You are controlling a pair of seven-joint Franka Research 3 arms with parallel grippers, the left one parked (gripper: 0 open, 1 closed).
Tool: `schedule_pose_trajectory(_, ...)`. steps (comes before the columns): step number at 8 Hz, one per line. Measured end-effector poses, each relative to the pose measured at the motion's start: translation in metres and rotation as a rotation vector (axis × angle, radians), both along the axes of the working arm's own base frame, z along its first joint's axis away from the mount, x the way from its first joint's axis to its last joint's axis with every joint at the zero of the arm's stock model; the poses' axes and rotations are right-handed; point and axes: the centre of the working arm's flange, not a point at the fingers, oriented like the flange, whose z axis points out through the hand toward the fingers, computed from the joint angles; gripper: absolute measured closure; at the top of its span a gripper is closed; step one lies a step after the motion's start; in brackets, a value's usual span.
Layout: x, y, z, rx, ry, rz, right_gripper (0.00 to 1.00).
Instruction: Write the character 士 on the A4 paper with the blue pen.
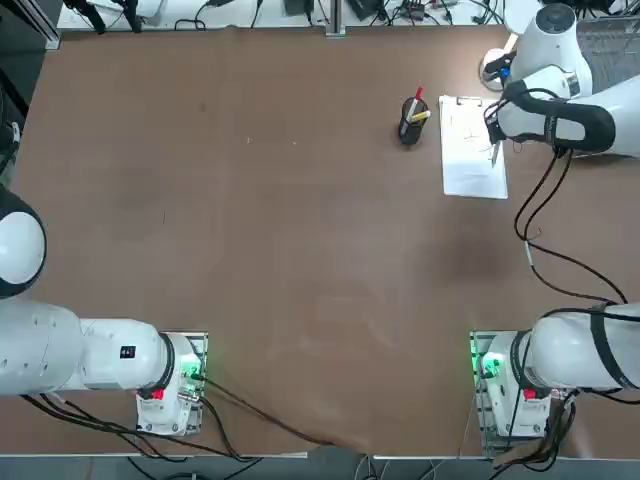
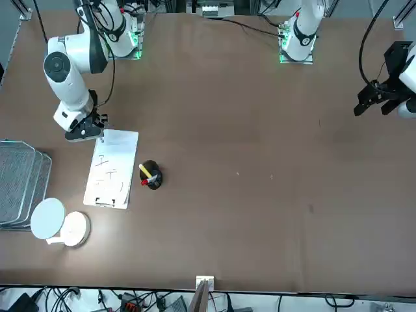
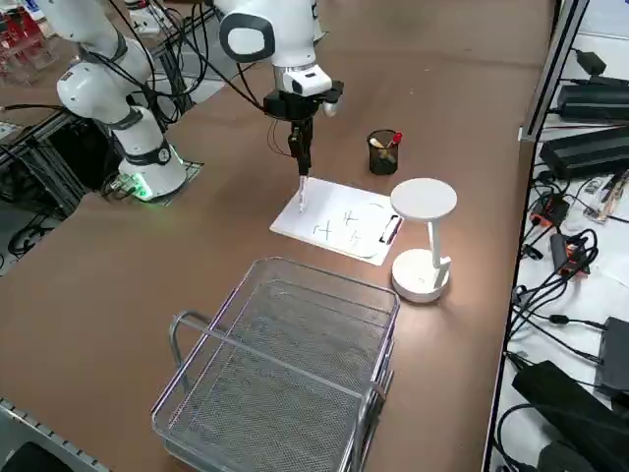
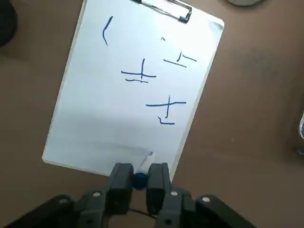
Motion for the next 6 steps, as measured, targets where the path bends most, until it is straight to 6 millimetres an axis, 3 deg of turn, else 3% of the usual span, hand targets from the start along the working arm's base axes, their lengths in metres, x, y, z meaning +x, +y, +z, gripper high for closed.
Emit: schedule_pose_trajectory(6, -0.005, -0.016, -0.007, -0.026, 0.0, 0.002, 0.81)
